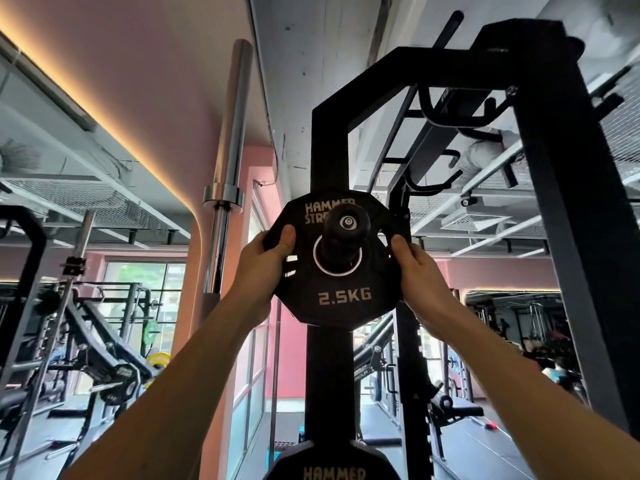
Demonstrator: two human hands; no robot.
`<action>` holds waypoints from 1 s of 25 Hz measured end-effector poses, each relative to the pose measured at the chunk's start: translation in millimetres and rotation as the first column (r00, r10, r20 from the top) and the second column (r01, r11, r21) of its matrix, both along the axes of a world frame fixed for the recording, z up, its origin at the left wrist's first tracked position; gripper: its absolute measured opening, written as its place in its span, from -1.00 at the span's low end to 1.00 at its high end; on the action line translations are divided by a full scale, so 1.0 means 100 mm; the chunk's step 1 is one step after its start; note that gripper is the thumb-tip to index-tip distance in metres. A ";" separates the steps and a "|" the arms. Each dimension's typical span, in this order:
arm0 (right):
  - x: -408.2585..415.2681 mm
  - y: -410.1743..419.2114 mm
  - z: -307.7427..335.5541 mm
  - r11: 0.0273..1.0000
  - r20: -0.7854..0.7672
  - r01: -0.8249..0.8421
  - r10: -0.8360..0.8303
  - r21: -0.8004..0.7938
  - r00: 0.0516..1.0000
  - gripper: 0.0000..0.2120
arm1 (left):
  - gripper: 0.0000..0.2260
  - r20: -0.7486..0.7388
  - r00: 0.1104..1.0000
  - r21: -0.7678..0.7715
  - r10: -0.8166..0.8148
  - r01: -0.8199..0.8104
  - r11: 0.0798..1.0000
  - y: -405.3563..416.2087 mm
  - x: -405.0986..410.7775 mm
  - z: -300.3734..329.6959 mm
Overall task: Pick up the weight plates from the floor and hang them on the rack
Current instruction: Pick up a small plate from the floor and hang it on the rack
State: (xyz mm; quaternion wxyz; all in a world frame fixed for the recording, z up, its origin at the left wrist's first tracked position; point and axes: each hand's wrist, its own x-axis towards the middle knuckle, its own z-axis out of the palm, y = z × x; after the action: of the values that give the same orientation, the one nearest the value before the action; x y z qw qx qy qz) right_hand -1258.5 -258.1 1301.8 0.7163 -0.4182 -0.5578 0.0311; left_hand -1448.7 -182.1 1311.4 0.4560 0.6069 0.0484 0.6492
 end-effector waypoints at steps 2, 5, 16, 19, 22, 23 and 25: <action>0.05 0.07 0.00 1.000 -0.002 -0.001 0.001 -0.002 1.000 -0.72 | -0.79 0.003 1.000 0.003 -0.001 0.001 1.000 0.08 0.04 -0.01; 0.12 0.16 -0.01 1.000 0.023 0.010 -0.009 -0.015 1.000 -0.69 | -0.73 -0.026 0.999 0.024 0.018 -0.018 1.000 0.20 0.08 0.00; 0.22 0.31 -0.08 1.000 0.019 -0.011 0.011 -0.028 1.000 -0.72 | -0.72 -0.093 0.967 0.112 0.236 -0.225 0.968 0.37 0.19 -0.03; 0.16 0.27 -0.13 1.000 0.042 0.018 -0.018 -0.015 0.999 -0.67 | -0.71 -0.133 0.941 0.150 0.310 -0.290 0.945 0.35 0.19 -0.07; 0.13 0.21 -0.26 0.989 0.102 0.146 -0.147 0.018 0.984 -0.53 | -0.65 -0.138 0.862 0.225 0.488 -0.453 0.863 0.31 0.12 -0.13; 0.10 0.15 -0.31 0.987 0.104 0.159 -0.161 0.022 0.982 -0.55 | -0.62 -0.133 0.823 0.257 0.552 -0.509 0.822 0.29 0.08 -0.17; 0.06 0.01 -0.45 0.982 0.103 0.186 -0.188 0.030 0.977 -0.58 | -0.62 -0.135 0.774 0.286 0.618 -0.567 0.772 0.21 -0.01 -0.33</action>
State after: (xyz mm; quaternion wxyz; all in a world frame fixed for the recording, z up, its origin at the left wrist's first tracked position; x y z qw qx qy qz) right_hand -1252.5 -257.3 1256.9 0.6896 -0.4626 -0.5535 -0.0642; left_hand -1450.2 -161.2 1278.4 0.1450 0.6769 0.2135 0.6894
